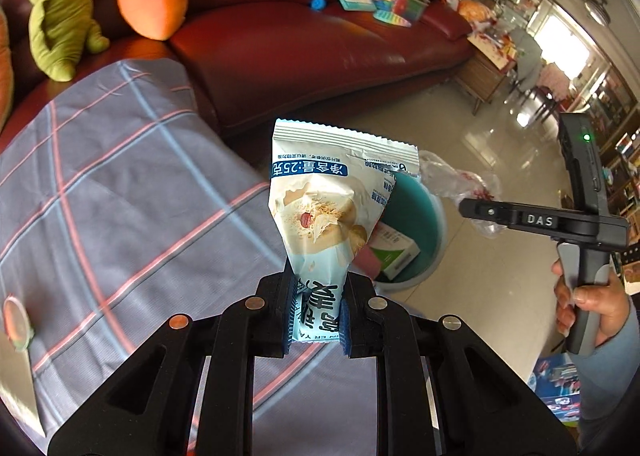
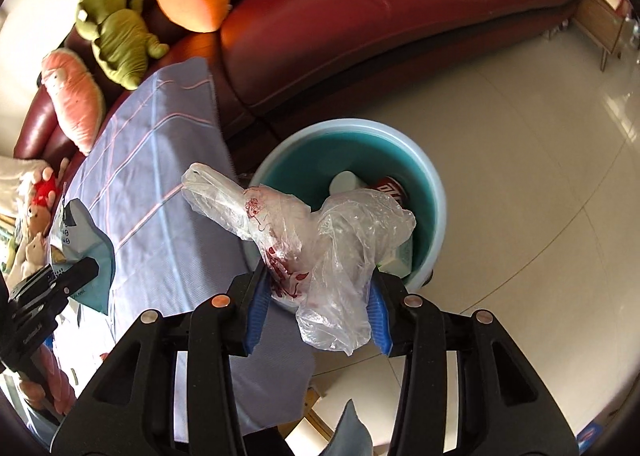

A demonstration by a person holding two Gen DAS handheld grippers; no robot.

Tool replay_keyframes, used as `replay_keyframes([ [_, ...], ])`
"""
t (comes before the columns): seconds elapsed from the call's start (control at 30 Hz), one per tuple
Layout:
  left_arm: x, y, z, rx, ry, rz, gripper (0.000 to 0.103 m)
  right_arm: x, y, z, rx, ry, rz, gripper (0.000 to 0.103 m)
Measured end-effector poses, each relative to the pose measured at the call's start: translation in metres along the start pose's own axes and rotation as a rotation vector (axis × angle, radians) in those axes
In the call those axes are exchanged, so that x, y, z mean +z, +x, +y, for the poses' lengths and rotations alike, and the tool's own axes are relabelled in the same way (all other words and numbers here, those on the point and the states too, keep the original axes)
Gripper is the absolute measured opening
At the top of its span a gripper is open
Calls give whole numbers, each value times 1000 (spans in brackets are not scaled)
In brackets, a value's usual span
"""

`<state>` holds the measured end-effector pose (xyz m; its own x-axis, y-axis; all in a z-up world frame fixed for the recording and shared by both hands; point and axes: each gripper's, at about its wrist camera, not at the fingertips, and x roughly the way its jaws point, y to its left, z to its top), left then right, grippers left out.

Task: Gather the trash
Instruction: 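Carry both items over the teal bin and open both tools to drop them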

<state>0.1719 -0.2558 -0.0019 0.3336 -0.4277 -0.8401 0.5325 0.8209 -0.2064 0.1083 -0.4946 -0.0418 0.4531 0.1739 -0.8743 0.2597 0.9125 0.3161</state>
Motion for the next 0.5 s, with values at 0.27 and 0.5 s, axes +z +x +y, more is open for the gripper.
replay_keyframes([
  [0.27,12,30,-6,-16,-11,44,18,15,24,-13,-6,16,29,66],
  [0.5,18,48,-14,-36,-4,67,18,13,22,-29,-51,20,36,73],
])
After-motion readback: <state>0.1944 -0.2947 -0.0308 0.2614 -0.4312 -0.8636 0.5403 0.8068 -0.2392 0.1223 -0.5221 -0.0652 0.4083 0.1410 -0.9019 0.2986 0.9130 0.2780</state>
